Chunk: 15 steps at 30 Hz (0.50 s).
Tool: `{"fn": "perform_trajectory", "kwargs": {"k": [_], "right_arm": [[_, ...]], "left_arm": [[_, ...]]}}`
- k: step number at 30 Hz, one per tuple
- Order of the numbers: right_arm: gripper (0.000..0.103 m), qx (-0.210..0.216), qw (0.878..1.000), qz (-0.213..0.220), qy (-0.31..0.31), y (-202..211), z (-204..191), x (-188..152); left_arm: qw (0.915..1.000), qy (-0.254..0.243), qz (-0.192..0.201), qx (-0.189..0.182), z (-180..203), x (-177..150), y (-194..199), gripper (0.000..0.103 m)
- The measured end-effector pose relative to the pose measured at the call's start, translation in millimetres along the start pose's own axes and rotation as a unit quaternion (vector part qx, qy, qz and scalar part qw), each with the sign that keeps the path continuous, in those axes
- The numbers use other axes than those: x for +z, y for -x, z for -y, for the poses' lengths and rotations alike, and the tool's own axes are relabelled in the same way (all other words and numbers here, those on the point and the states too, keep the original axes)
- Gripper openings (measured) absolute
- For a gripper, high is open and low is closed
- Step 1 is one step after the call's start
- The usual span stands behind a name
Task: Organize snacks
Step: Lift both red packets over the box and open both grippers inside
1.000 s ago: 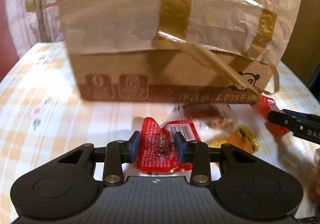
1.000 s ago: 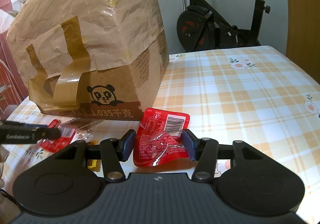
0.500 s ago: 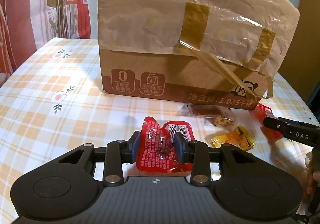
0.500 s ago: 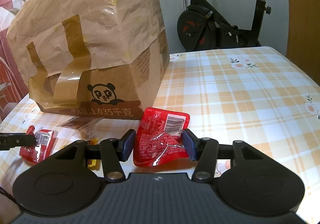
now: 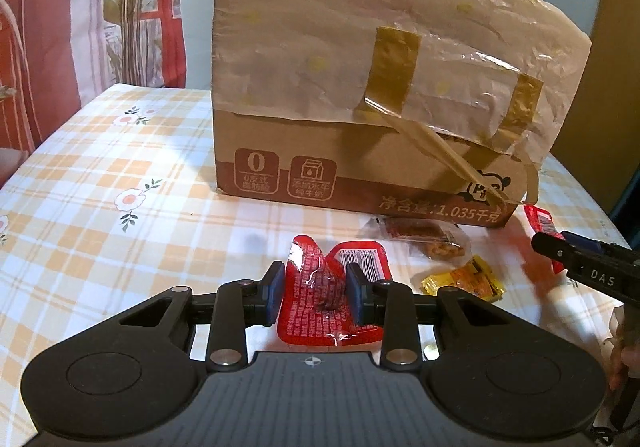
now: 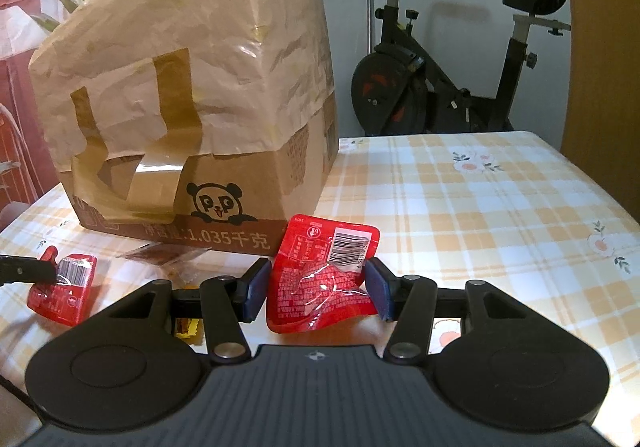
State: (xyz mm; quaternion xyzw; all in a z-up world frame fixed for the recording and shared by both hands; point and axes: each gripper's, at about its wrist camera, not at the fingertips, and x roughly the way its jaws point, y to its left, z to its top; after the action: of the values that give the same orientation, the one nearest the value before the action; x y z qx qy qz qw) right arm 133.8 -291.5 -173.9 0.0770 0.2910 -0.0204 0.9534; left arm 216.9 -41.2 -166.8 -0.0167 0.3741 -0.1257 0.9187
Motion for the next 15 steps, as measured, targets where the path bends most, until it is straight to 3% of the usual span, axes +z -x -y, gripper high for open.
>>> {"fn": "perform_trajectory", "kwargs": {"k": [15], "right_arm": [[0.055,0.003,1.0,-0.007,0.004,-0.3,1.5,0.2]], "left_arm": [[0.9999,0.0,0.013,-0.005,-3.3,1.1,6.1,0.035]]}}
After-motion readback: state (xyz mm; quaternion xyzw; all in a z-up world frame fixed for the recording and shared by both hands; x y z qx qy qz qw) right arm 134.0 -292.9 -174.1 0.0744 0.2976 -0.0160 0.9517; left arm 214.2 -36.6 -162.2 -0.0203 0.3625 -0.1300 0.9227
